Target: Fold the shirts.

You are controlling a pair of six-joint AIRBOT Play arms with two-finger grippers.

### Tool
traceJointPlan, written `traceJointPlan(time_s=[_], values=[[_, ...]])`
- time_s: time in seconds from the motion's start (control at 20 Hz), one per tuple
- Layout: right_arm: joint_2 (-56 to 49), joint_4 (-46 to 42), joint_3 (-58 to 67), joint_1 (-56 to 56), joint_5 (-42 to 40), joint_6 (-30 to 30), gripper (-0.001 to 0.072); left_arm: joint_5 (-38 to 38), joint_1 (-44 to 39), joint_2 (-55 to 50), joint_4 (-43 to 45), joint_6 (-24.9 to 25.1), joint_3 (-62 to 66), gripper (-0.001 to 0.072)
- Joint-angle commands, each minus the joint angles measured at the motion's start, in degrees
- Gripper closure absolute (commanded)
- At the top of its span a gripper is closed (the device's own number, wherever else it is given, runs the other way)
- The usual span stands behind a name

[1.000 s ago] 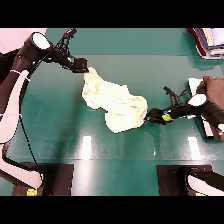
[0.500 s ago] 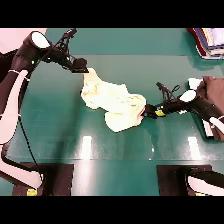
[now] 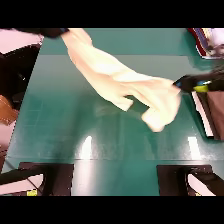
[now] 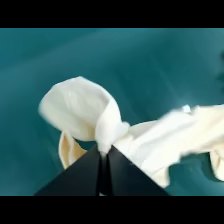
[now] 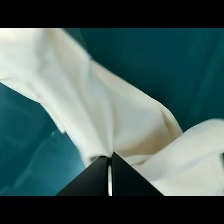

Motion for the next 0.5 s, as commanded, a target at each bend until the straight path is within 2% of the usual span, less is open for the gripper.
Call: traceJointPlan(time_s=[0.0,0.25,0.45], values=[[8.0,-2.6,10.6,-4.3,6.4,0.2,0.07,1.8,0.0,12.2,0.5,0.2,3.3,0.0683],[12.0,-2.6,22.4,-11.6,12.5,0.2,0.0701,8.1,0.0,24.9,1.8,0.1,3.3,0.0684],[7.8,-2.3,32.9,-16.5,19.2,0.2,0.0701,9.2,0.0,26.3,5.1,0.1,3.3,0.0685]])
